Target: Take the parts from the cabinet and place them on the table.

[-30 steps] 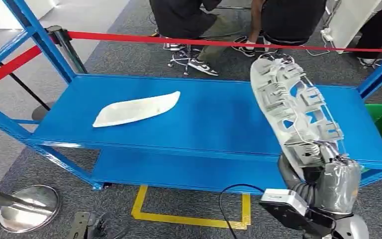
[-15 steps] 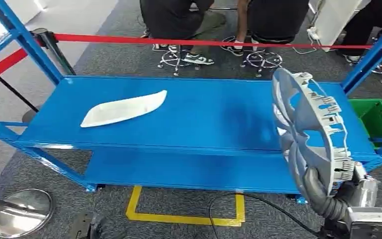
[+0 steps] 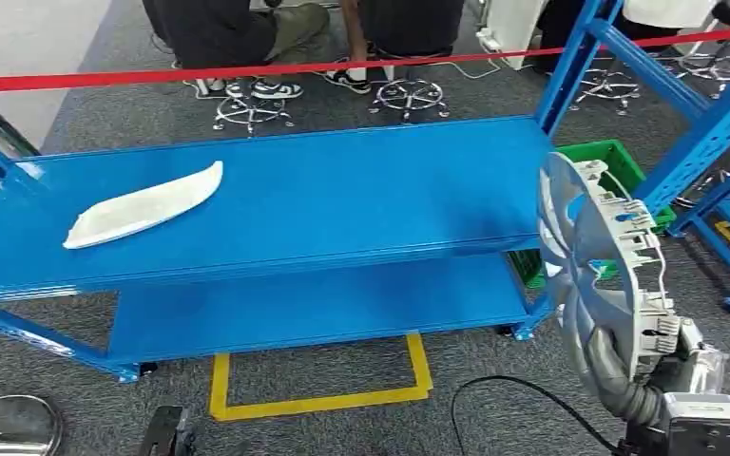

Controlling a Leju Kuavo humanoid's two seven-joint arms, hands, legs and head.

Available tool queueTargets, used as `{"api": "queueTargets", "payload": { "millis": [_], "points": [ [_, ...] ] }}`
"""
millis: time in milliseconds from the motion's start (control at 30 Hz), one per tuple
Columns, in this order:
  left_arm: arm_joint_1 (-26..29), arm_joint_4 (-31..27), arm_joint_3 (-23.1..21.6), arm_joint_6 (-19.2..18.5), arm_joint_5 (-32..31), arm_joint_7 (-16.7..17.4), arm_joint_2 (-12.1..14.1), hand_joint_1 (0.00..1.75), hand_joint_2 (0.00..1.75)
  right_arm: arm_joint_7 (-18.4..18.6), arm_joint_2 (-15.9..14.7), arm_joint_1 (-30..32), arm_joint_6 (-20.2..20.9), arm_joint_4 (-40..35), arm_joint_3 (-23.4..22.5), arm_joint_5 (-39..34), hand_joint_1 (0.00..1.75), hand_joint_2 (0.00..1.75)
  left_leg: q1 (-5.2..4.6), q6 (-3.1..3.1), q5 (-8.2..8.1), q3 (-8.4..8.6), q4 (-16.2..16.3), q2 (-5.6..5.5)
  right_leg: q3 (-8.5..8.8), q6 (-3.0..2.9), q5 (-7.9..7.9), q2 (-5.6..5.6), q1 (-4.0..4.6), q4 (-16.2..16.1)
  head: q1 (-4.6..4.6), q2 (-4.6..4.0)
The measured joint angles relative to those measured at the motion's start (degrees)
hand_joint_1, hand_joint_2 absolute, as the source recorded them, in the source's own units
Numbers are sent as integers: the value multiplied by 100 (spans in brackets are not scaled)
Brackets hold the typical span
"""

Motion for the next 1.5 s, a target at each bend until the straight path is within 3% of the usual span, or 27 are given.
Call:
{"api": "queueTargets", "payload": {
  "millis": [100,133,200,267,300,367,433,467,500,533,633,700,767,800,867,933,967,1000,1133,1167,1200,1233,1300,1367,1433,1467,1500],
  "points": [
    [15,4,-39,26,-48,81,-9,0,175,-90,18,89,-116,-26,-28,-179,175,175,-15,71,138,-70,-69,103,-19,156,217,159,-16,-153,-20,0],
    [15,15,-74,24,-79,92,-15,0,175,-105,17,137,-135,-55,-42,-236,175,175,25,88,213,-110,-105,223,-99,155,166,93,-21,-117,-31,0],
    [53,15,-127,-9,-190,96,-7,0,175,-131,31,161,-173,-81,-52,-337,175,175,11,159,351,-235,-128,345,-240,212,-546,-461,36,406,77,0],
    [127,15,-166,-59,-290,98,2,0,175,-137,33,189,-214,-83,-59,-458,175,175,-8,181,442,-352,-120,535,-401,260,-1084,-612,3,1286,76,0],
    [156,9,-199,-79,-310,109,6,0,175,-142,35,216,-231,-85,-68,-511,175,175,-9,173,487,-410,-116,627,-409,285,-1149,-631,-14,1578,77,0],
    [204,7,-245,-129,-361,133,9,0,175,-142,35,266,-264,-87,-98,-572,175,175,-8,146,579,-532,-112,810,-59,324,-904,-661,-50,1432,79,0],
    [212,7,-260,-138,-372,144,9,0,175,-138,35,296,-277,-122,-127,-596,175,175,-7,102,646,-630,-88,920,606,348,-699,-820,-70,647,76,0],
    [200,0,-280,-140,-382,157,17,0,175,-138,35,293,-280,-166,-142,-616,175,175,-31,57,684,-671,-39,988,1097,371,-916,-1128,-67,-40,74,0],
    [222,-9,-291,-140,-393,172,13,0,175,-135,37,286,-277,-188,-146,-638,175,175,-38,24,705,-698,-40,1035,1205,266,-912,-1129,-5,-163,67,0],
    [220,-11,-295,-140,-398,192,18,0,175,-131,48,312,-275,-208,-168,-686,175,175,-37,-8,736,-656,-41,1080,1102,186,-877,-1075,4,-170,-2,0],
    [245,-11,-343,-140,-398,234,17,0,175,-122,57,315,-221,-240,-221,-811,175,175,-4,-119,813,-697,-46,1148,982,28,-766,-898,1,-192,9,0],
    [266,-11,-385,-138,-396,266,26,0,175,-111,85,306,-203,-264,-245,-848,175,175,8,-212,245,-805,263,606,847,-47,-614,-786,-19,-192,-4,0],
    [290,-11,-389,-138,-393,310,35,0,175,-105,103,291,-192,-271,-247,-857,175,175,7,-190,-454,-1040,1160,431,610,-68,-438,-599,-15,-187,-7,0],
    [289,-11,-393,-129,-391,310,35,0,175,-105,103,293,-192,-273,-254,-861,175,175,6,-173,-582,-1102,1497,421,506,-65,-360,-521,-12,-181,-4,0],
    [288,-11,-400,-125,-391,310,35,0,175,-90,105,297,-194,-273,-280,-870,175,175,7,-139,-372,-920,1514,418,314,-54,-206,-371,-16,-177,-4,0],
    [282,-18,-413,-125,-393,314,35,0,175,-83,107,298,-197,-273,-295,-881,175,175,13,-109,27,-412,857,349,145,-7,-62,-211,-38,-176,-4,0],
    [281,-20,-428,-125,-393,314,35,0,175,-81,109,297,-195,-277,-302,-885,175,175,30,-92,68,-8,298,115,60,33,31,-122,-55,-173,-6,0],
    [282,-22,-446,-125,-393,314,31,0,175,-79,111,299,-197,-293,-310,-898,175,175,42,-55,-109,276,-191,-186,-9,74,94,-59,-26,-160,-13,0],
    [300,-24,-494,-120,-391,336,13,0,175,-72,114,335,-221,-330,-345,-1021,175,175,51,75,43,129,-176,43,-12,233,445,200,-51,-353,-9,0],
    [288,-31,-511,-118,-372,338,20,0,175,-87,114,367,-231,-348,-352,-1029,175,175,59,110,109,56,-177,151,-115,232,357,48,-40,-332,-14,0],
    [296,-33,-527,-107,-347,352,17,0,175,-103,114,367,-247,-367,-354,-1045,175,175,49,168,187,-6,-178,214,-187,237,-54,-274,6,-87,81,0],
    [309,-33,-529,-107,-339,352,17,0,175,-124,114,352,-268,-382,-354,-1051,175,175,24,187,245,-81,-178,312,-279,246,-495,-457,10,345,94,0],
    [325,-33,-529,-105,-324,369,20,0,175,-151,114,348,-297,-408,-354,-1060,175,175,-16,201,365,-218,-171,489,-421,261,-1032,-624,-1,1305,92,0],
    [329,-33,-529,-92,-291,393,22,0,175,-173,114,348,-352,-431,-358,-1090,175,175,-39,195,462,-356,-160,674,-306,266,-923,-644,-6,1675,96,0],
    [329,-33,-533,-81,-289,397,22,0,175,-175,114,352,-371,-457,-367,-1106,175,175,-58,169,556,-485,-159,831,260,247,-614,-708,-4,1143,92,0],
    [326,-33,-533,-81,-286,397,22,0,175,-175,114,351,-378,-474,-367,-1110,175,175,-71,143,607,-532,-149,898,809,232,-607,-884,3,466,94,0],
    [331,-41,-538,-79,-286,400,22,0,175,-175,114,341,-384,-498,-365,-1110,175,175,-92,118,633,-558,-140,942,1201,228,-889,-1187,24,-78,92,0]
  ]
}}
